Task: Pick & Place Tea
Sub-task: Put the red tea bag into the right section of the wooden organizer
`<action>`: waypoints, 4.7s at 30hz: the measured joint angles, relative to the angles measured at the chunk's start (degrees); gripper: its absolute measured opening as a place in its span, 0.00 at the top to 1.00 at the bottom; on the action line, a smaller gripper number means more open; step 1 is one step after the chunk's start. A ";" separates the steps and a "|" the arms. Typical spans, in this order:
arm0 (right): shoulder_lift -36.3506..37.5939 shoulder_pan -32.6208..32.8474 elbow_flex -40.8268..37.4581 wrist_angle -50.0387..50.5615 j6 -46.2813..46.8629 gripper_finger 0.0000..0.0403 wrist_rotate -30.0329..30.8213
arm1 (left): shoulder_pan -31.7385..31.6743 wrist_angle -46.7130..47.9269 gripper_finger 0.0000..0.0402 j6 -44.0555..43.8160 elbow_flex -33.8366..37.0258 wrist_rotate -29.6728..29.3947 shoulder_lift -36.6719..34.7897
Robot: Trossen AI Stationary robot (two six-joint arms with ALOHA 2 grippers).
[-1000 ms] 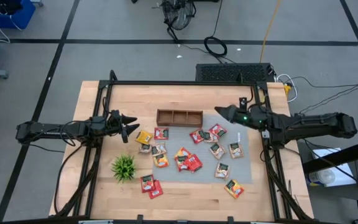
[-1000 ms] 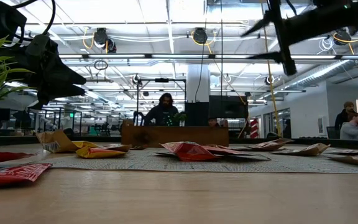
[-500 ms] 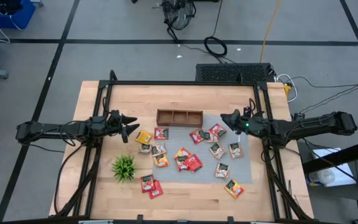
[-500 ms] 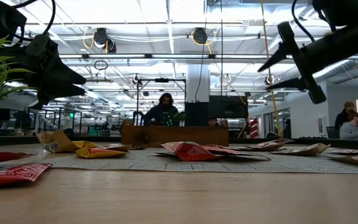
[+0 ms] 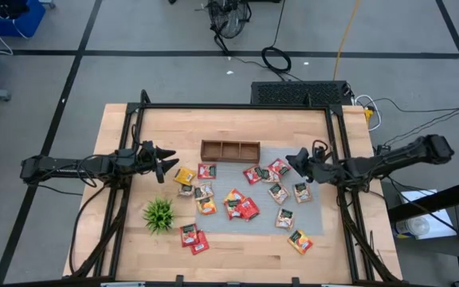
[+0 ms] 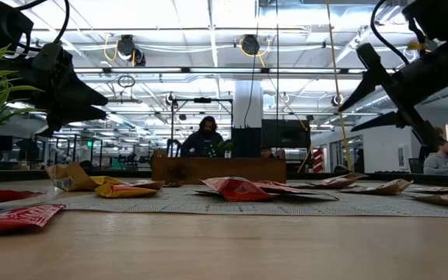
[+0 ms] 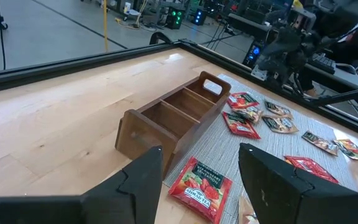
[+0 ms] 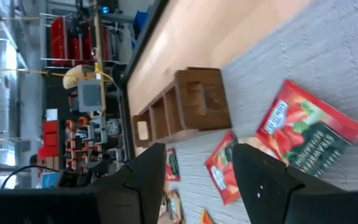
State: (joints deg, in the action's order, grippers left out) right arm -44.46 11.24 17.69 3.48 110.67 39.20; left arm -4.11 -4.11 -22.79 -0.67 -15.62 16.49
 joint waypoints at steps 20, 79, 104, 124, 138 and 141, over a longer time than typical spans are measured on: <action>-12.72 2.43 0.66 -0.71 13.35 0.58 -7.81 | 0.01 -0.01 0.47 0.00 0.00 0.00 0.00; -25.23 -6.31 4.98 1.36 13.87 1.00 -15.28 | 0.00 -0.01 0.47 0.00 0.00 0.00 0.00; -11.02 -11.51 6.98 -2.57 -25.19 1.00 -18.36 | 0.01 -0.01 0.47 0.00 0.02 0.00 0.00; -10.16 -20.16 31.21 24.22 -67.00 1.00 -37.71 | 0.00 -0.01 0.47 0.00 0.00 0.00 0.00; -19.62 -21.46 58.45 54.18 -92.20 1.00 -42.51 | 0.01 -0.01 0.47 0.00 0.00 0.00 0.00; -22.99 -21.43 63.33 58.59 -96.64 1.00 -42.53 | -0.01 -0.01 0.47 0.00 0.00 0.00 0.00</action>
State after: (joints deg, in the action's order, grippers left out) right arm -67.45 -10.20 81.02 62.07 14.03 -3.33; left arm -4.12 -4.12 -22.79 -0.67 -15.62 16.49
